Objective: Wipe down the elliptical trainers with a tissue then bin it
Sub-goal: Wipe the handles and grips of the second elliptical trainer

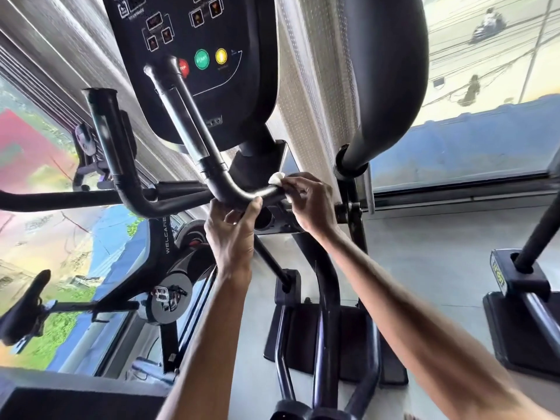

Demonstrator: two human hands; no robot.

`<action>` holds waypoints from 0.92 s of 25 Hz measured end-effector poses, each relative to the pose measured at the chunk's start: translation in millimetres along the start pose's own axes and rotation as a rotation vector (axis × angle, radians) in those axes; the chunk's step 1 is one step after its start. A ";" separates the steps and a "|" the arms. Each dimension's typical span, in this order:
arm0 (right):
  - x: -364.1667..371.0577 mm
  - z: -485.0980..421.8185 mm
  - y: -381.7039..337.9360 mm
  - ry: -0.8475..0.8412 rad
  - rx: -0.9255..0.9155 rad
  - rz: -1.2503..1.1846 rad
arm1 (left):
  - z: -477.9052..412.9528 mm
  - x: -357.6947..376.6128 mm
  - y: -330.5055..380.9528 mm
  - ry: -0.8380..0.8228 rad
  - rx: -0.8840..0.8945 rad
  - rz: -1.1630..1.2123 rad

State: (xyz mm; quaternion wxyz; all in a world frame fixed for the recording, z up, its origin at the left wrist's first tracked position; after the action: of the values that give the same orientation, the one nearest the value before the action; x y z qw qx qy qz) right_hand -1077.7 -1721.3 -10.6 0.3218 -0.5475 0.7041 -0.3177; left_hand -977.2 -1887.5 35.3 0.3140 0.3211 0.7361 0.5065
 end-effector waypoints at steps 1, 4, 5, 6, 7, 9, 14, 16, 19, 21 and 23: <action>-0.4 2.5 9.7 0.013 0.025 -0.004 | -0.9 2.9 -2.9 0.005 -0.016 -0.012; -5.8 6.9 35.5 0.067 0.128 0.060 | -4.5 9.3 -9.3 0.031 -0.044 -0.075; -9.5 7.7 45.0 0.103 0.189 0.082 | -4.7 11.3 -11.3 0.033 -0.045 -0.089; -11.4 6.9 55.5 0.127 0.249 0.097 | -4.5 12.7 -12.4 0.036 -0.045 -0.097; -9.7 2.3 66.2 0.120 0.297 0.109 | -4.7 13.1 -12.4 0.045 -0.042 -0.101; -0.7 -14.6 83.4 0.022 0.379 0.119 | -5.3 12.4 -12.2 0.057 -0.034 -0.106; 11.8 -35.4 48.9 -0.161 0.131 0.124 | -4.8 18.1 -14.4 0.048 -0.042 -0.083; 11.4 -32.3 28.7 -0.197 0.028 0.112 | -4.4 23.7 -16.8 0.038 -0.064 -0.077; 13.0 -38.6 39.1 -0.175 0.043 0.227 | -4.7 23.8 -19.5 0.042 -0.077 -0.053; 19.4 -39.9 56.1 -0.197 0.054 0.317 | -4.1 21.0 -18.5 0.044 -0.063 -0.081; 22.7 -40.7 70.7 -0.197 0.080 0.323 | -3.6 18.9 -16.9 0.049 -0.052 -0.119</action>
State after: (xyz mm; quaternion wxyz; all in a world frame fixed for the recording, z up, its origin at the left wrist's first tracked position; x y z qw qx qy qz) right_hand -1154.8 -1725.6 -45.4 0.4573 -0.4425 0.7349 -0.2345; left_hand -994.0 -1879.3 17.7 0.3336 0.2561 0.7478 0.5138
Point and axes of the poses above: each hand's wrist, its own z-axis away from the middle knuckle, its own x-axis out of the palm, y = z × x, the point moved 8 cm from there along -z, towards the middle knuckle
